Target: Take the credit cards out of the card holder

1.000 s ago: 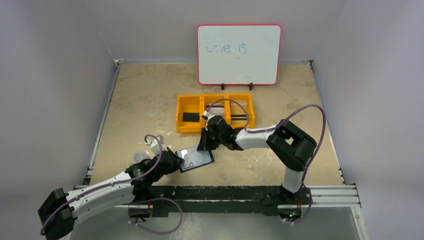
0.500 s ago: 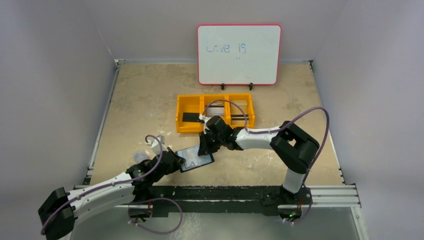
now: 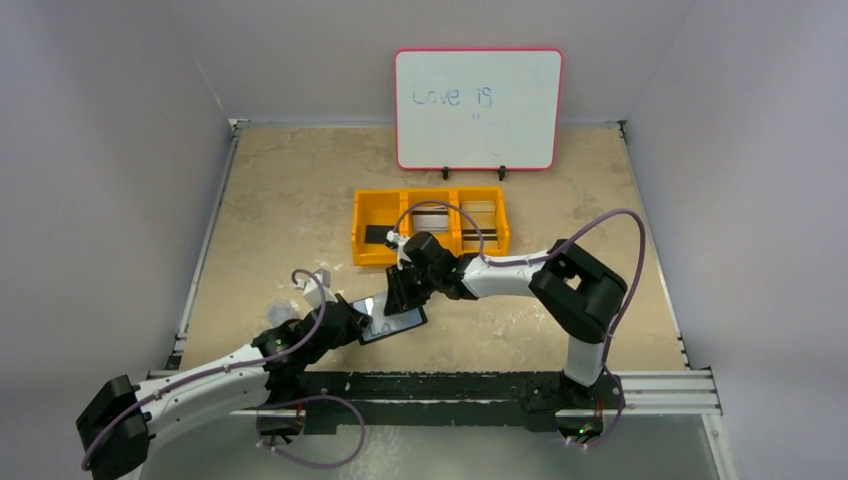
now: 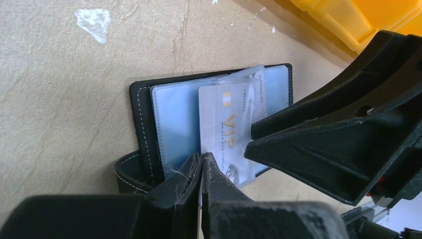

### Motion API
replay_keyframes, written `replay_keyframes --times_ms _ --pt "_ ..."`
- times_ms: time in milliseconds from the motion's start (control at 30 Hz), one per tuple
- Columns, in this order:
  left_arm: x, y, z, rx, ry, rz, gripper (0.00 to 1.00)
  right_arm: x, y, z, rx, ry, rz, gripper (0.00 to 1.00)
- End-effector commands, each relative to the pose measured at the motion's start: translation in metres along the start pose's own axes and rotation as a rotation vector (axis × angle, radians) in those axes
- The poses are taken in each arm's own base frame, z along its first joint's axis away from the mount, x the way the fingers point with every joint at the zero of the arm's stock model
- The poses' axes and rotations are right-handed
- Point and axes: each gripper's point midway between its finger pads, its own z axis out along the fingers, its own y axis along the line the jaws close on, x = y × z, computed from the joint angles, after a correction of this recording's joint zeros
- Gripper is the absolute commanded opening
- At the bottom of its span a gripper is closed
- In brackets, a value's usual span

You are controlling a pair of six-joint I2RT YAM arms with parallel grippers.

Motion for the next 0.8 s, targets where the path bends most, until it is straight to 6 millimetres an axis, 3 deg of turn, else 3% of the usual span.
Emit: replay_keyframes --times_ms 0,133,233,533,700,767 --pt "-0.002 -0.015 0.001 0.072 -0.007 -0.012 0.0 0.012 0.001 0.012 -0.041 0.049 0.011 0.31" --pt "-0.004 -0.018 0.001 0.088 -0.015 -0.039 0.0 0.014 0.002 0.016 -0.056 0.054 0.034 0.29" --pt "-0.004 -0.02 0.0 0.104 -0.019 -0.057 0.0 0.029 -0.006 0.017 -0.046 0.09 0.059 0.27" --pt "-0.003 -0.04 -0.002 0.236 -0.017 -0.148 0.13 0.037 -0.01 0.02 -0.034 0.115 0.094 0.24" --pt "-0.003 -0.043 -0.002 0.266 -0.021 -0.167 0.13 0.039 -0.012 0.022 -0.032 0.122 0.097 0.23" --pt "-0.003 -0.042 -0.002 0.262 -0.018 -0.168 0.07 0.039 -0.012 0.021 -0.026 0.122 0.101 0.23"
